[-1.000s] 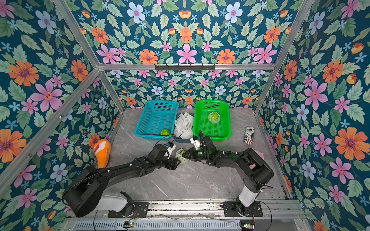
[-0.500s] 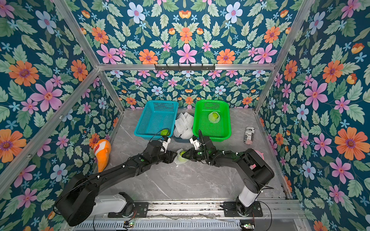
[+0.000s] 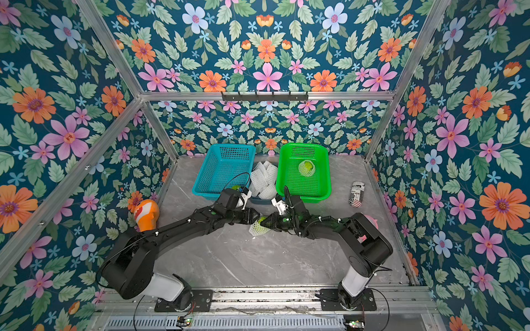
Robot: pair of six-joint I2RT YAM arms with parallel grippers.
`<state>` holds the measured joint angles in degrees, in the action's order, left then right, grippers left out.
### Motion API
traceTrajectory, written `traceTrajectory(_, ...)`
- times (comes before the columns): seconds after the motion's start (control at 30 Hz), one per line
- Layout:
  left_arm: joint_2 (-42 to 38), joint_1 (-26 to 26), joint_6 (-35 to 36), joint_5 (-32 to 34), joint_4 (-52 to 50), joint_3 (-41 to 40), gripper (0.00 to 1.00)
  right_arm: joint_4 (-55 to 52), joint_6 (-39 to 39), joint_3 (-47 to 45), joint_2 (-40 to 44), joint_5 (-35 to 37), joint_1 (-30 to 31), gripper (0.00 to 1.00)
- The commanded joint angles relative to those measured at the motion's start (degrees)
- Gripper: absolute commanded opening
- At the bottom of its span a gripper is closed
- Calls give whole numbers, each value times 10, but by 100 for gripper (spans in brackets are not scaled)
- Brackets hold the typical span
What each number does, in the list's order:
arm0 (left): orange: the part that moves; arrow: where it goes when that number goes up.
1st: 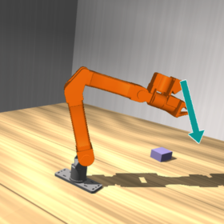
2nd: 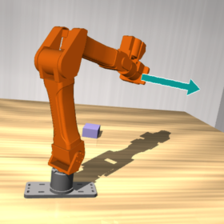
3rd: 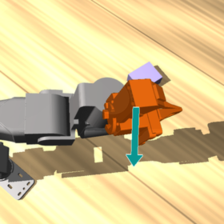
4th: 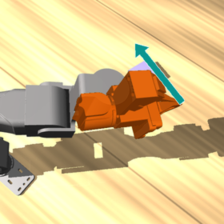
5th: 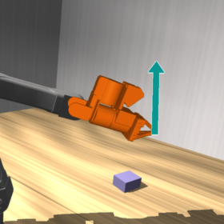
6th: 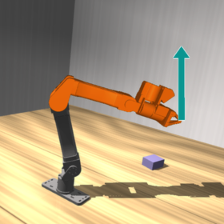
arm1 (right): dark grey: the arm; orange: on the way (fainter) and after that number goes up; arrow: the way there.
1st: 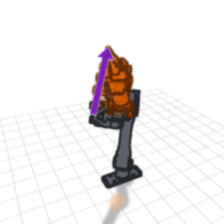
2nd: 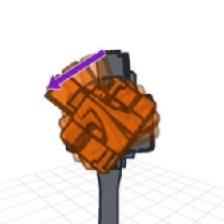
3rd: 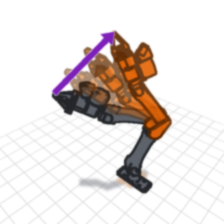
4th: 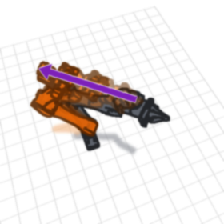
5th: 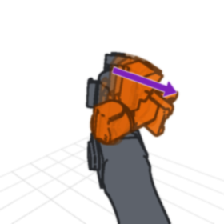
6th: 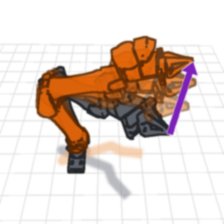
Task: Sleeve custard apples in foam nets
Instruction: Put on the foam net on the custard apple.
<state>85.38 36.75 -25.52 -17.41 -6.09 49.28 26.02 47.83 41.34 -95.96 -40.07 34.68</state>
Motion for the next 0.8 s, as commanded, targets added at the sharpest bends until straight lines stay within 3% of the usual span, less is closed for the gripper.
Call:
traceTrajectory(0.0, 6, 0, 1, 7, -37, 7, 49, -15, -5, 3, -4, 13, 5, 22)
traceTrajectory(0.33, 13, 0, -1, 39, -66, 10, 40, -4, -1, 0, -10, 12, 9, 22)
traceTrajectory(0.67, 19, -1, -14, -5, -44, 5, 2, 0, 1, -1, -14, 17, 15, 22)
traceTrajectory(0.77, 9, 0, -19, -18, -36, 2, 0, -3, 0, 2, -17, 14, 15, 22)
